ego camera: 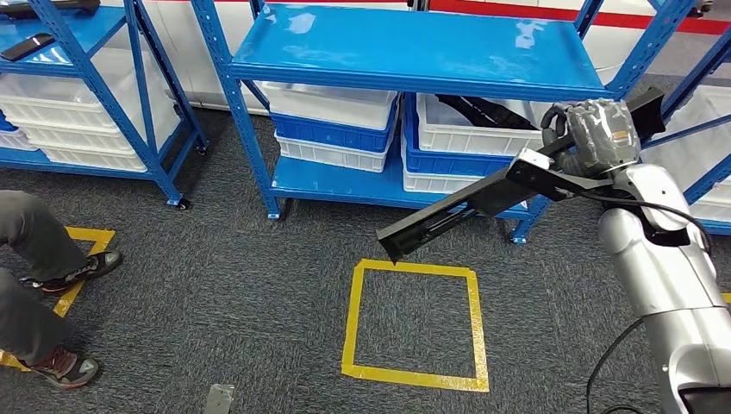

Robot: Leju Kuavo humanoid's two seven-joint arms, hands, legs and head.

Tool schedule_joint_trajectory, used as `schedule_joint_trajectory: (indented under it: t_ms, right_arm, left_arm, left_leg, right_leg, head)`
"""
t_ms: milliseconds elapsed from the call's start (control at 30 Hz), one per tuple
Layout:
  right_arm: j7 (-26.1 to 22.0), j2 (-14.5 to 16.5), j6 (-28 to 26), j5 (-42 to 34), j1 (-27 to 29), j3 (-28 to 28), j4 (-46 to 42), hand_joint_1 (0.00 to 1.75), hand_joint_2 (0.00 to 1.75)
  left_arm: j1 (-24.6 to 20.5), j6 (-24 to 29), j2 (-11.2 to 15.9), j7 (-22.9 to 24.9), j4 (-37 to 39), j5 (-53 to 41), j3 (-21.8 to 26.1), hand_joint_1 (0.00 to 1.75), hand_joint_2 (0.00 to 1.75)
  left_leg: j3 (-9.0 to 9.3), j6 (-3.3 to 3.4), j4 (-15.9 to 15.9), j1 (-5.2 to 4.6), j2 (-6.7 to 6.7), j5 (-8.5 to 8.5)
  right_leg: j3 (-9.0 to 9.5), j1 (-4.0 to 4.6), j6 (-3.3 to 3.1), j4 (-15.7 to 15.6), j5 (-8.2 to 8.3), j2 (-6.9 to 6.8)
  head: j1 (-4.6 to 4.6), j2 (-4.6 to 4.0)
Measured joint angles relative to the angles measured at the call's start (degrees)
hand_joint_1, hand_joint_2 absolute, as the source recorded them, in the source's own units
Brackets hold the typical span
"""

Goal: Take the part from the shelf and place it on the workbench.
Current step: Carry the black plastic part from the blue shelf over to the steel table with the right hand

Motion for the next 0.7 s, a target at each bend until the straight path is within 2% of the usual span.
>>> schedule_joint_trajectory:
  t_ms: [33, 67, 100, 133, 167, 200, 233, 267, 300, 333, 367, 400, 433, 467, 500, 533, 567, 633, 667, 700]
  right_arm:
    - [-0.11, -0.22, -0.05, -0.12, 0.33, -0.01, 0.39, 1.52, 1.75]
    - [-0.18, -0.46, -0.1, -0.2, 0.63, -0.03, 0.7, 1.52, 1.75]
    - [-0.17, -0.72, -0.17, -0.25, 0.77, -0.05, 0.92, 1.52, 1.75]
    - [-0.12, -0.92, -0.22, -0.26, 0.85, -0.08, 1.07, 1.52, 1.75]
    - [-0.05, -1.06, -0.28, -0.26, 0.96, -0.09, 1.18, 1.52, 1.75]
    - [0.06, -1.15, -0.32, -0.25, 1.15, -0.08, 1.26, 1.52, 1.75]
    - [0.2, -1.19, -0.34, -0.19, 1.36, -0.08, 1.32, 1.52, 1.75]
    - [0.34, -1.21, -0.35, -0.11, 1.53, -0.08, 1.33, 1.52, 1.75]
    - [0.53, -1.22, -0.35, -0.02, 1.61, -0.09, 1.31, 1.52, 1.75]
    - [0.7, -1.26, -0.35, 0.09, 1.59, -0.11, 1.21, 1.52, 1.75]
    - [0.83, -1.33, -0.35, 0.15, 1.58, -0.17, 1.07, 1.52, 1.75]
    - [0.94, -1.41, -0.36, 0.2, 1.56, -0.26, 0.93, 1.52, 1.75]
    - [1.0, -1.49, -0.36, 0.25, 1.6, -0.34, 0.81, 1.52, 1.75]
    - [1.03, -1.55, -0.37, 0.27, 1.71, -0.4, 0.77, 1.52, 1.75]
    - [1.07, -1.57, -0.37, 0.28, 1.78, -0.43, 0.77, 1.52, 1.75]
    - [1.1, -1.57, -0.37, 0.3, 1.88, -0.43, 0.76, 1.52, 1.75]
    - [1.13, -1.57, -0.37, 0.3, 1.97, -0.44, 0.75, 1.52, 1.75]
    - [1.14, -1.56, -0.37, 0.3, 2.12, -0.46, 0.71, 1.52, 1.75]
    - [1.15, -1.57, -0.37, 0.3, 2.24, -0.47, 0.7, 1.52, 1.75]
    - [1.15, -1.57, -0.37, 0.3, 2.41, -0.48, 0.7, 1.52, 1.75]
  left_arm:
    - [0.04, 0.01, 0.04, 0.05, 0.01, -0.06, 0.01, 0.0, 1.75]
    - [0.03, 0.01, 0.06, 0.09, 0.02, -0.13, 0.03, 0.0, 1.75]
    - [-0.01, 0.01, 0.06, 0.11, 0.02, -0.21, 0.04, 0.0, 1.75]
    - [-0.02, -0.01, 0.03, 0.15, 0.02, -0.27, 0.04, 0.0, 1.75]
    - [-0.02, -0.02, -0.02, 0.19, 0.02, -0.31, 0.04, 0.0, 1.75]
    - [-0.02, -0.03, -0.07, 0.22, 0.02, -0.32, 0.04, 0.0, 1.75]
    - [-0.02, -0.03, -0.11, 0.25, 0.02, -0.32, 0.04, 0.0, 1.75]
    - [-0.02, -0.03, -0.15, 0.26, 0.02, -0.32, 0.05, 0.0, 1.75]
    - [-0.04, -0.03, -0.17, 0.26, 0.02, -0.32, 0.05, 0.0, 1.75]
    - [-0.07, -0.03, -0.2, 0.27, 0.01, -0.32, 0.06, 0.0, 1.75]
    - [-0.09, -0.06, -0.22, 0.28, 0.01, -0.32, 0.06, 0.0, 1.75]
    - [-0.1, -0.09, -0.25, 0.29, 0.01, -0.32, 0.06, 0.0, 1.75]
    - [-0.09, -0.12, -0.27, 0.3, 0.01, -0.33, 0.06, 0.0, 1.75]
    - [-0.04, -0.15, -0.27, 0.28, 0.02, -0.33, 0.06, 0.0, 1.75]
    - [0.02, -0.17, -0.24, 0.25, 0.02, -0.33, 0.05, 0.0, 1.75]
    - [0.08, -0.21, -0.21, 0.21, 0.02, -0.33, 0.05, 0.0, 1.75]
    - [0.11, -0.3, -0.17, 0.16, 0.02, -0.32, 0.05, 0.0, 1.75]
    - [0.12, -0.47, -0.1, 0.1, 0.02, -0.32, 0.05, 0.0, 1.75]
    - [0.12, -0.52, -0.07, 0.06, 0.02, -0.32, 0.05, 0.0, 1.75]
    - [0.12, -0.52, -0.04, -0.01, 0.02, -0.32, 0.04, 0.0, 1.75]
  left_leg:
    - [-0.66, 0.97, -0.19, -0.18, 0.16, 0.92]
    - [-1.51, 1.85, -0.37, -0.33, 0.33, 1.95]
    - [-2.51, 2.47, -0.38, -0.54, 0.45, 2.86]
    - [-3.58, 2.92, -0.36, -0.85, 0.47, 3.71]
    - [-4.62, 3.22, -0.34, -1.2, 0.49, 4.54]
    - [-5.66, 3.46, -0.3, -1.57, 0.51, 5.35]
    - [-6.67, 3.63, -0.27, -1.94, 0.52, 6.15]
    - [-7.63, 3.72, -0.24, -2.27, 0.51, 6.94]
    - [-8.47, 3.78, -0.18, -2.54, 0.49, 7.72]
    - [-9.2, 3.72, -0.09, -2.82, 0.43, 8.43]
    - [-9.7, 3.6, -0.07, -3.01, 0.41, 9.09]
    - [-9.97, 3.44, -0.08, -3.12, 0.42, 9.71]
    - [-10.13, 3.22, -0.19, -3.18, 0.43, 10.28]
    - [-10.2, 2.97, -0.39, -3.18, 0.45, 10.78]
    - [-10.46, 2.62, -0.23, -3.09, 0.38, 10.63]
    - [-10.95, 2.2, 0.54, -2.97, 0.29, 9.4]
    - [-11.72, 1.72, 2.32, -2.8, 0.19, 7.1]
    - [-13.78, 0.75, 8.99, -2.16, 0.13, 0.9]
    - [-14.67, 0.3, 12.89, -1.76, 0.14, -1.14]
    - [-15.08, -0.11, 15.98, -1.36, 0.16, -1.76]
  right_leg:
    - [-0.54, -0.18, -0.19, 0.55, -1.07, 0.05]
    - [-1.46, -0.23, -0.76, 2.56, -3.32, 0.12]
    - [-2.7, -0.11, -1.54, 6.19, -6.5, 0.22]
    - [-3.9, 0.26, -2.02, 10.68, -9.42, 0.35]
    - [-4.67, 0.71, -2.16, 15.0, -11.39, 0.54]
    - [-4.74, 1.21, -2.01, 18.13, -12.11, 0.73]
    - [-3.82, 1.73, -1.76, 19.36, -11.78, 0.9]
    - [-1.76, 2.19, -1.68, 18.38, -10.94, 0.99]
    - [1.31, 2.68, -1.88, 15.55, -10.39, 1.02]
    - [5.09, 3.18, -2.51, 11.16, -10.85, 0.99]
    - [8.11, 3.69, -3.29, 7.15, -11.68, 1.0]
    - [10.02, 4.08, -4.05, 4.07, -12.57, 0.99]
    - [10.81, 4.4, -4.73, 2.28, -13.13, 0.97]
    - [10.46, 4.38, -5.23, 1.93, -12.8, 0.96]
    - [10.16, 4.08, -5.7, 1.73, -12.21, 0.84]
    - [9.88, 3.75, -6.28, 1.62, -11.53, 0.74]
    - [9.43, 3.36, -6.78, 1.5, -10.73, 0.63]
    - [8.02, 3.12, -7.25, 1.51, -9.24, 0.59]
    - [7.12, 3.07, -7.17, 1.53, -8.58, 0.62]
    - [6.23, 2.99, -6.99, 1.56, -7.96, 0.66]
  head:
    - [0.06, 0.0]
    - [0.21, 0.0]
    - [0.39, 0.0]
    - [0.56, 0.0]
    - [0.67, 0.0]
    - [0.73, 0.0]
    - [0.78, 0.0]
    - [0.77, 0.0]
    - [0.76, 0.0]
    - [0.78, 0.0]
    - [0.7, 0.0]
    - [0.67, 0.0]
    - [0.64, 0.0]
    - [0.59, 0.0]
    - [0.63, 0.0]
    - [0.6, 0.0]
    - [0.52, 0.0]
    - [0.37, 0.0]
    - [0.33, 0.0]
    - [0.34, 0.0]
